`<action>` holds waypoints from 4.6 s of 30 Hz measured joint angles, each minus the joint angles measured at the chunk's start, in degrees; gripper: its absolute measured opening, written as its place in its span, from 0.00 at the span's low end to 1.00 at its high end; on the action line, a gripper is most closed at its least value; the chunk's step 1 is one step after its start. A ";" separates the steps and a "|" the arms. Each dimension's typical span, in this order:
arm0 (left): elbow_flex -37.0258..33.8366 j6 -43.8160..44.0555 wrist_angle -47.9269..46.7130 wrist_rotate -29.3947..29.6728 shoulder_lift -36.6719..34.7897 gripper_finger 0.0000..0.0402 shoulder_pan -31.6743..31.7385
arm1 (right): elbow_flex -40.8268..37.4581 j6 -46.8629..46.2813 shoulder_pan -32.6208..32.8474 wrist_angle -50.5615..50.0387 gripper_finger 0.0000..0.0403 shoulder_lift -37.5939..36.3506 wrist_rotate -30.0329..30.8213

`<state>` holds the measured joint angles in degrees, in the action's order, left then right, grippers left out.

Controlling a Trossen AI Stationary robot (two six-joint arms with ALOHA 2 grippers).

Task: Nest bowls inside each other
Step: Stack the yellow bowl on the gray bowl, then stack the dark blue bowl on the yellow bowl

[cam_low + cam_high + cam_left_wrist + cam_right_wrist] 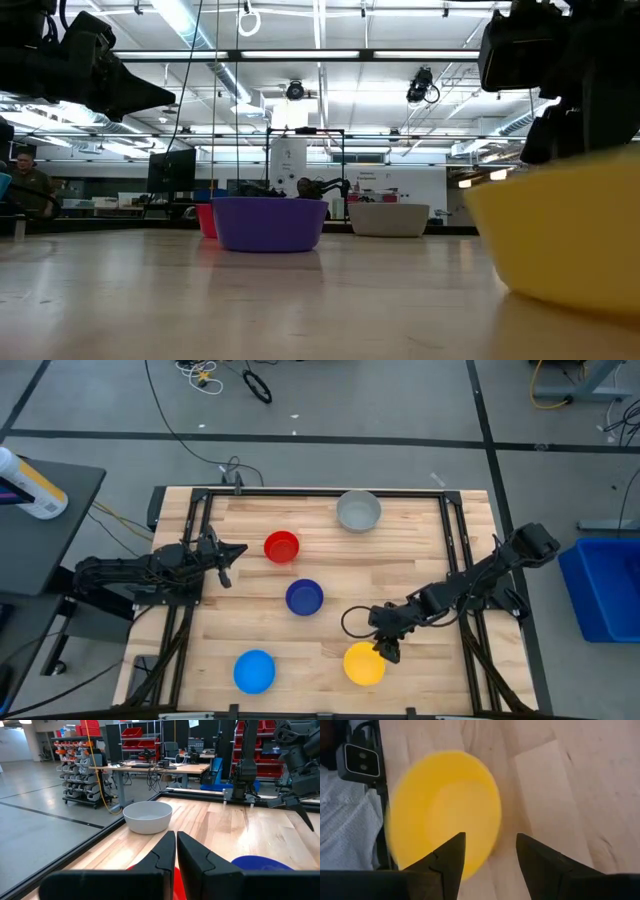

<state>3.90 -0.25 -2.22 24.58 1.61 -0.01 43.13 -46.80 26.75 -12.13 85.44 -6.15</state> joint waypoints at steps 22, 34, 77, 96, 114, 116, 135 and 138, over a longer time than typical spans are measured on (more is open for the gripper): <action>0.00 -0.15 -0.04 0.00 0.00 0.05 0.00 | 0.00 -0.27 0.40 1.20 0.11 5.78 -3.08; 0.00 -0.18 -0.03 0.03 0.00 0.05 -0.01 | 0.00 13.52 -2.70 5.15 0.01 5.74 15.46; -0.04 -0.10 -0.92 1.75 0.00 0.05 0.00 | 8.31 55.38 -64.16 11.38 0.00 0.82 19.50; -0.04 0.48 -0.92 1.76 0.00 0.05 0.00 | 19.76 51.34 -67.24 -4.26 0.00 16.65 8.83; -0.04 0.52 -1.01 1.77 0.00 0.05 0.00 | 20.58 50.69 -67.17 -3.02 0.42 15.70 7.52; -0.04 0.72 -0.98 1.77 0.00 0.05 0.00 | 20.57 50.77 -67.02 -2.42 0.45 15.50 7.49; -0.04 0.68 -1.27 3.04 0.00 0.05 0.00 | 23.37 42.86 -37.87 -4.01 0.40 12.71 -7.65; -0.04 0.88 -1.27 3.04 0.00 0.05 0.00 | 23.39 39.62 -34.67 -3.17 0.42 13.48 -7.65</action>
<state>3.86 0.63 -3.49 27.62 1.61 -0.01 66.52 -7.18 -7.92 -15.30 98.92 -13.79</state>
